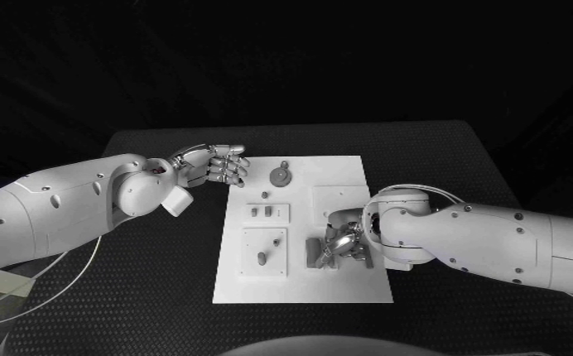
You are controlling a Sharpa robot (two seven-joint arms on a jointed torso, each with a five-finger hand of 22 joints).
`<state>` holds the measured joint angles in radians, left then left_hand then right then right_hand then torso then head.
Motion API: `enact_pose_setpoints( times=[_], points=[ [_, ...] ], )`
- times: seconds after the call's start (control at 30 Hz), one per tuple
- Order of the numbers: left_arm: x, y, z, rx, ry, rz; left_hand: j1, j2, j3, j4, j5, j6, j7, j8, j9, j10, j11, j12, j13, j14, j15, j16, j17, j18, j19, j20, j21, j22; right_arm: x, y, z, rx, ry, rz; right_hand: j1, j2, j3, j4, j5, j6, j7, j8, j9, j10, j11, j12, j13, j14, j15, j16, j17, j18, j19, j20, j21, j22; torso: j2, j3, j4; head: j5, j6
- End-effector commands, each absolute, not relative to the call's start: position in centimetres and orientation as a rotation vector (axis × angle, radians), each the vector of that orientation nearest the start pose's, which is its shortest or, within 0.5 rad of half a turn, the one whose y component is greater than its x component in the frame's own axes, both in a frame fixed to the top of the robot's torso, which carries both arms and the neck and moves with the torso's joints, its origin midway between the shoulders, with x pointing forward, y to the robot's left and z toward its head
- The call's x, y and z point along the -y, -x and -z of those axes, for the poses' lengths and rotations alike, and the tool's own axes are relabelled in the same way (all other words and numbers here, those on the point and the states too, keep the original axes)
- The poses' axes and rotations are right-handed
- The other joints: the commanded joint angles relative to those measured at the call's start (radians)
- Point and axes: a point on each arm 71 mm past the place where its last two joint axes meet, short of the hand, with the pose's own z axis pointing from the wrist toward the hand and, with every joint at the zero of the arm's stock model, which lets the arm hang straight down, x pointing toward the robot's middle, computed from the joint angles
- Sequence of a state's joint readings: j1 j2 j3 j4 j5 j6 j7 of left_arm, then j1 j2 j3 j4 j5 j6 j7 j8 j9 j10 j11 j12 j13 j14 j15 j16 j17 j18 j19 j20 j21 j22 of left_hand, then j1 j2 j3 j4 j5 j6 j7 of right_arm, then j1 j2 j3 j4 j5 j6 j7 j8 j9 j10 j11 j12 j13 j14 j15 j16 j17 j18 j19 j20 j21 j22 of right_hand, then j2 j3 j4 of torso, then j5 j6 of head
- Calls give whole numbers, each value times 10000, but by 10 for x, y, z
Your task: Assemble the parts on the task board
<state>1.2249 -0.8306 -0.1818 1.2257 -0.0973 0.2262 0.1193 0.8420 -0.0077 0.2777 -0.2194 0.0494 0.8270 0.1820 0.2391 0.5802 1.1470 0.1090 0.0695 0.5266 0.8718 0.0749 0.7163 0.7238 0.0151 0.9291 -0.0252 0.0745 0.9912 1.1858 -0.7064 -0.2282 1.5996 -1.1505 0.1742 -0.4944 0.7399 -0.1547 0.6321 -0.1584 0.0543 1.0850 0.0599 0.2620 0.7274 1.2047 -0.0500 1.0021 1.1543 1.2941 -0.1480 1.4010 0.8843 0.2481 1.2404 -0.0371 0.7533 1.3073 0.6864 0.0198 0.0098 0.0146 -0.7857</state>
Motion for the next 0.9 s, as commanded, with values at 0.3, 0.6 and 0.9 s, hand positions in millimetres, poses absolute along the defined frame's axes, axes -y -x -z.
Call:
enact_pose_setpoints(
  times=[0.3, 0.6, 0.9],
  points=[
    [-269, -502, 246, -20112, 10660, 14781, -57, -6, 52, 5, -5, -45, 3, 50, 11, -30, -16, 3, 15, -79, 4, -16, 2, 14, -40, 9, -29, 12, 132, -413, 292, -24780, 2652, -4138, 0, 316, -72, 26, -38, 100, -18, 32, 19, 124, -30, 70, 23, -12, -97, 79, 38, 137, 48, -40, 76, 210, 0, 0, 1, 8, -39],
    [-270, -502, 246, -20107, 10661, 14773, -57, -6, 52, 5, -5, -45, 3, 50, 11, -30, -16, 3, 15, -79, 4, -16, 2, 14, -40, 9, -29, 12, 134, -416, 291, -24465, 2665, -3918, 3, 428, -132, -58, -39, 113, -22, 21, 22, 130, -34, 69, 31, -19, -102, 94, 51, 137, 41, -43, 90, 210, 1, 6, -5, 25, -61],
    [-270, -502, 246, -20114, 10665, 14769, -57, -6, 52, 5, -5, -45, 3, 50, 11, -30, -16, 3, 15, -79, 4, -16, 2, 14, -40, 9, -29, 12, 135, -416, 291, -24450, 2628, -4031, -121, 476, -198, -21, -39, 125, -27, 5, 22, 137, -39, 64, 34, -27, -107, 103, 62, 137, 38, -43, 93, 205, 1, 7, -1, 24, -62]
  ],
)
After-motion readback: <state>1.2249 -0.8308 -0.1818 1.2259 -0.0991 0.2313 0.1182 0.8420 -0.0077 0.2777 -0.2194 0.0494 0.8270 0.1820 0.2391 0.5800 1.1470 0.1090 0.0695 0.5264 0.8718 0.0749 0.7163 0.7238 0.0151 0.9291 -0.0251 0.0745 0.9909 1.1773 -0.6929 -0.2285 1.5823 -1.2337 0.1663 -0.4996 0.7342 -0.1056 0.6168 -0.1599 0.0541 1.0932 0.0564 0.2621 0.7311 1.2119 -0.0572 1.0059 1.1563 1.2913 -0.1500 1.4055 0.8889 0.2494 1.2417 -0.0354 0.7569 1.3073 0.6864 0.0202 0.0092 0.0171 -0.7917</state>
